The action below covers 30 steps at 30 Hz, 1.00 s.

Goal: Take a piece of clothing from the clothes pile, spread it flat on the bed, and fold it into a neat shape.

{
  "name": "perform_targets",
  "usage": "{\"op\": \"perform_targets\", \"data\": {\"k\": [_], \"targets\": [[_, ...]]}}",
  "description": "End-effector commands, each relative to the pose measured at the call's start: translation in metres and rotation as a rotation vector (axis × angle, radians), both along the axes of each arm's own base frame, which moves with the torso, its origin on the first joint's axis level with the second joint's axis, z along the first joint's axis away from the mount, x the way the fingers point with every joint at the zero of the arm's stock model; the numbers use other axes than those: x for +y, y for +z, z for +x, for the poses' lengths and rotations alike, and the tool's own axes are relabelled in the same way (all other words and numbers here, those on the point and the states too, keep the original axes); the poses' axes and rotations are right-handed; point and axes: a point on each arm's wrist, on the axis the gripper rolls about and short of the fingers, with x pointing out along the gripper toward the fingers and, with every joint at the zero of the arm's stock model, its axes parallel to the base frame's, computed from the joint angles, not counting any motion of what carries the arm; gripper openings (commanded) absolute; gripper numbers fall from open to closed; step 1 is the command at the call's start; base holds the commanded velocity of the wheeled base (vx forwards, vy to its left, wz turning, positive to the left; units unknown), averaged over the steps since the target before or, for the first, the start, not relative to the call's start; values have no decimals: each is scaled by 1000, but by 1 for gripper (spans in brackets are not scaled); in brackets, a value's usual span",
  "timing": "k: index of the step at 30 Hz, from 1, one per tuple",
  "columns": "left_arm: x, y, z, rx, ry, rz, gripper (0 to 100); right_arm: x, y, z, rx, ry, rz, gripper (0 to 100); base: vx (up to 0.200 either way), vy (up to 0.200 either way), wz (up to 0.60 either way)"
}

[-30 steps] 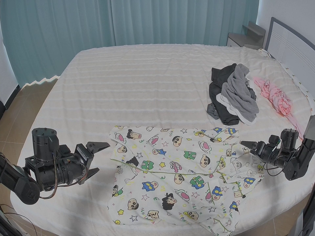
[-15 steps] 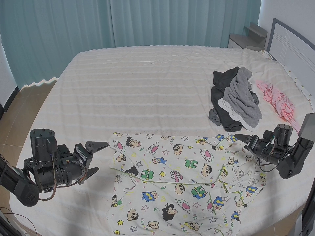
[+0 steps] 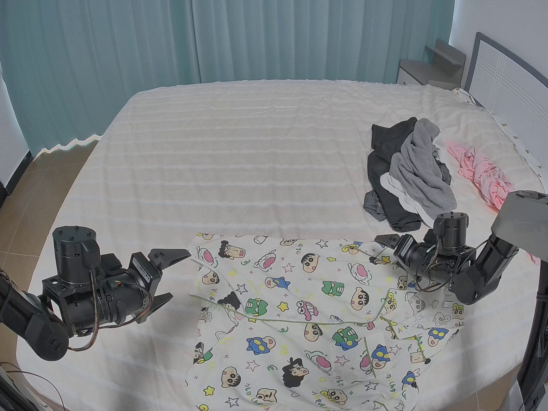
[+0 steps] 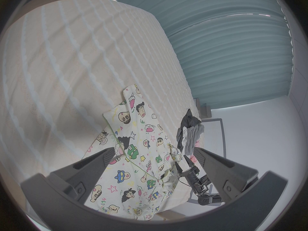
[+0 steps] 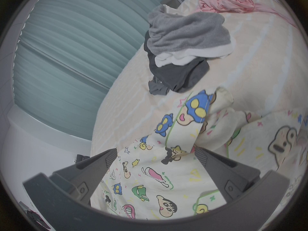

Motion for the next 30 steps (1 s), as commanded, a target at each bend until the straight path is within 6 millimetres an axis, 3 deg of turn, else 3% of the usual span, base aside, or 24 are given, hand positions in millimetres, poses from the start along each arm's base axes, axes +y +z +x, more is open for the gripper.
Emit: {"op": "perform_targets", "data": {"k": [1,14,22,25,30], "targets": [[-1,-2,1,8,-1,2,100,8,-1,5,-5,2,0,100,0,0,0],[0,-2,1,9,4,2,100,18,-7,37,3,0,2,100,0,0,0],[1,-2,1,9,7,2,100,27,11,70,-136,-90,-14,100,0,0,0],[1,-2,1,9,7,2,100,27,19,66,-144,-89,-17,100,0,0,0],[1,-3,1,12,7,3,100,28,26,42,-115,-64,-50,100,0,0,0]]}}
